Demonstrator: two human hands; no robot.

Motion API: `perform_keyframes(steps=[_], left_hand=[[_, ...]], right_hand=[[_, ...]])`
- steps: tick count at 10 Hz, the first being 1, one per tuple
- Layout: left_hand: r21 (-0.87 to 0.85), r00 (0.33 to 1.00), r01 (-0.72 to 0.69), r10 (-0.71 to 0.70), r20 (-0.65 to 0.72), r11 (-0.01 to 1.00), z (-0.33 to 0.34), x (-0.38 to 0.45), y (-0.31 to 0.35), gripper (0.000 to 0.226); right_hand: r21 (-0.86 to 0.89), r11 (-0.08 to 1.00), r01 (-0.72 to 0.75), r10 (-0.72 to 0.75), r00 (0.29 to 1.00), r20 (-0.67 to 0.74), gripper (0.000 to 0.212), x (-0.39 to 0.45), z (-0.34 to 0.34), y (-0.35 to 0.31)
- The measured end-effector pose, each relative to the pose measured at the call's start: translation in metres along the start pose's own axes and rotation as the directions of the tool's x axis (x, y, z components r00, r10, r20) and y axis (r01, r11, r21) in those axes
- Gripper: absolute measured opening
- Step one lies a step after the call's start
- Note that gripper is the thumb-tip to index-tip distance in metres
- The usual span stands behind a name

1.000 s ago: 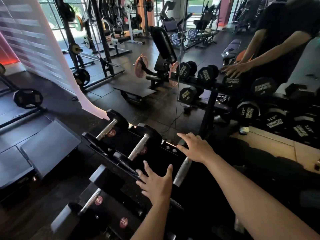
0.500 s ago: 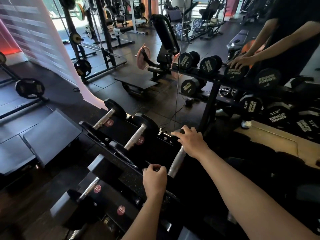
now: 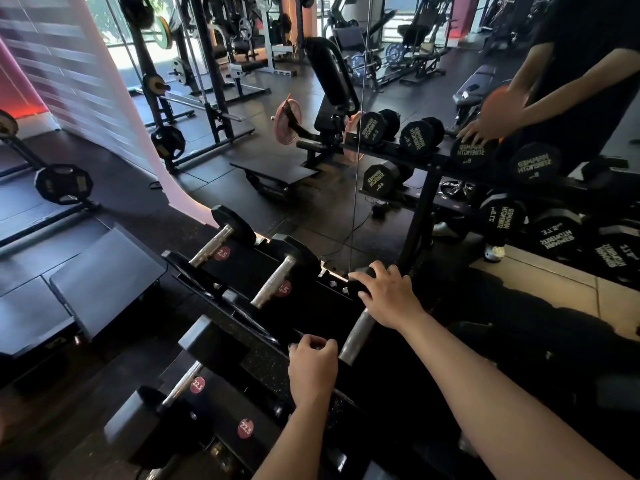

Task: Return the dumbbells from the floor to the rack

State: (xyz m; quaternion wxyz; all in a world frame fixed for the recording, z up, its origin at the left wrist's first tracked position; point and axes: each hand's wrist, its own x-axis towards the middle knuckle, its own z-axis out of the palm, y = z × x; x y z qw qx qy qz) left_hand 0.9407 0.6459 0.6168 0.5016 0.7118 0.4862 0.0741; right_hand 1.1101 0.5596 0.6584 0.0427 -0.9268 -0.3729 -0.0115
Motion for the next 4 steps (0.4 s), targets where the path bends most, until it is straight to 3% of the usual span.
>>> perform_keyframes(steps=[1,3,4], left_hand=[[0.012,1.0,-0.021,0.021,0.001,1.0,0.0,0.001,-0.001,0.019],[0.065,0.997,-0.078,0.08,-0.024,0.995,-0.005,-0.004,0.003,0.057],[0.09,0.994,-0.093,0.098,-0.052,0.992,-0.008,-0.002,0.005,0.065]], right_hand=[[0.005,1.0,-0.006,0.006,0.999,0.031,0.049,0.002,0.0,0.001],[0.067,0.998,-0.019,0.016,0.999,0.048,0.056,-0.005,-0.01,-0.002],[0.124,0.992,-0.023,0.019,0.999,0.032,0.057,-0.011,-0.011,-0.001]])
